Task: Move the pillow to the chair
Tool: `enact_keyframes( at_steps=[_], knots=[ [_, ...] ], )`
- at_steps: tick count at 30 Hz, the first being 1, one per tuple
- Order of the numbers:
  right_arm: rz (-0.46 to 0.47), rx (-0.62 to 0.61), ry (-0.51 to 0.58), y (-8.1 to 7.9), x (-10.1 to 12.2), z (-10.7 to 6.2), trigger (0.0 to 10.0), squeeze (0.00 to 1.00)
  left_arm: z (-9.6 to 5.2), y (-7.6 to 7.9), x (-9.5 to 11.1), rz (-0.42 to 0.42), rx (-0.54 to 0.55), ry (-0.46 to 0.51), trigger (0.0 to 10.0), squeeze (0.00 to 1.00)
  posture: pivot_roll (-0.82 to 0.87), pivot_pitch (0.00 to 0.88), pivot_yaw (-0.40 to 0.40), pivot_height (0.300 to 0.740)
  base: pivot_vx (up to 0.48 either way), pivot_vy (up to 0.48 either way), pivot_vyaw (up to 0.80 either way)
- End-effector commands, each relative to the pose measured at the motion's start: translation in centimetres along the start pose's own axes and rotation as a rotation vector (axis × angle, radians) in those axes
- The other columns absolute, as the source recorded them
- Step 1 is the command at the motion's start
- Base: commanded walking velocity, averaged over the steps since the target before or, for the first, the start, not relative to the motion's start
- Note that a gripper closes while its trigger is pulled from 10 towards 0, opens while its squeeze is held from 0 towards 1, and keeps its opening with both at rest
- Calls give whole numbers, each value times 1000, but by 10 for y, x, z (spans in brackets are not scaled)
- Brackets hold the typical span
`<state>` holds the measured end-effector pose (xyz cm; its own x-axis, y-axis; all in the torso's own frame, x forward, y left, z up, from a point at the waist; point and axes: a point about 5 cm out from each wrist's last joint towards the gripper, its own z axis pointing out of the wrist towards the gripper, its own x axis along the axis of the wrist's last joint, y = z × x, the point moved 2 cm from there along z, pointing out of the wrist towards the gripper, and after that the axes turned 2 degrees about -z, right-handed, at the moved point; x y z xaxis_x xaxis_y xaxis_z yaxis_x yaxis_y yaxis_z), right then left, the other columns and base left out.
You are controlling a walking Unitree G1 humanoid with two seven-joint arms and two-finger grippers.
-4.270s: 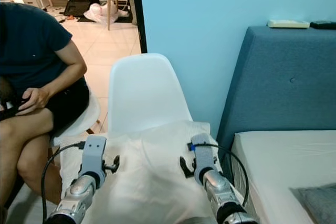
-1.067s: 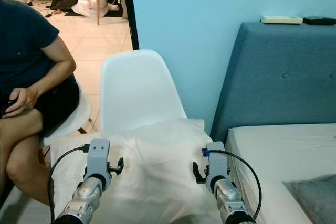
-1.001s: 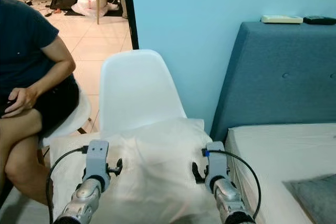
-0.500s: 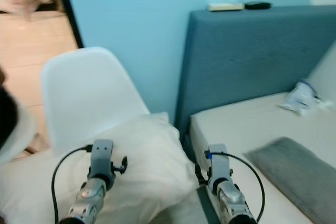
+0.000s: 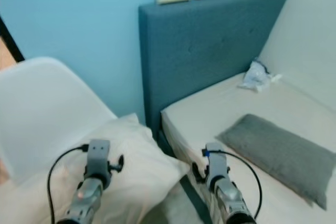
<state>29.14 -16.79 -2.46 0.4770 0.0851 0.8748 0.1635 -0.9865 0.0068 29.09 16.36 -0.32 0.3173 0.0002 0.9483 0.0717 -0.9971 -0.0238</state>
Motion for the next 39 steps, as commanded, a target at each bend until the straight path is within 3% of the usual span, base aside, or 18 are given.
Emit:
enact_keyframes(
  at_steps=[1, 39],
  knots=[
    [13, 2, -28, -1, -9, -3, 10000, 0, -2, -1, -7, -5, -2, -28, 10000, 0, -14, 71, -76, 740, 0, 0, -800],
    [28, -31, -30, 6, -9, -4, 10000, 0, -2, 7, -4, -20, -37, -21, 10000, 0, -15, 91, -62, 740, 0, 0, -800]
  ],
)
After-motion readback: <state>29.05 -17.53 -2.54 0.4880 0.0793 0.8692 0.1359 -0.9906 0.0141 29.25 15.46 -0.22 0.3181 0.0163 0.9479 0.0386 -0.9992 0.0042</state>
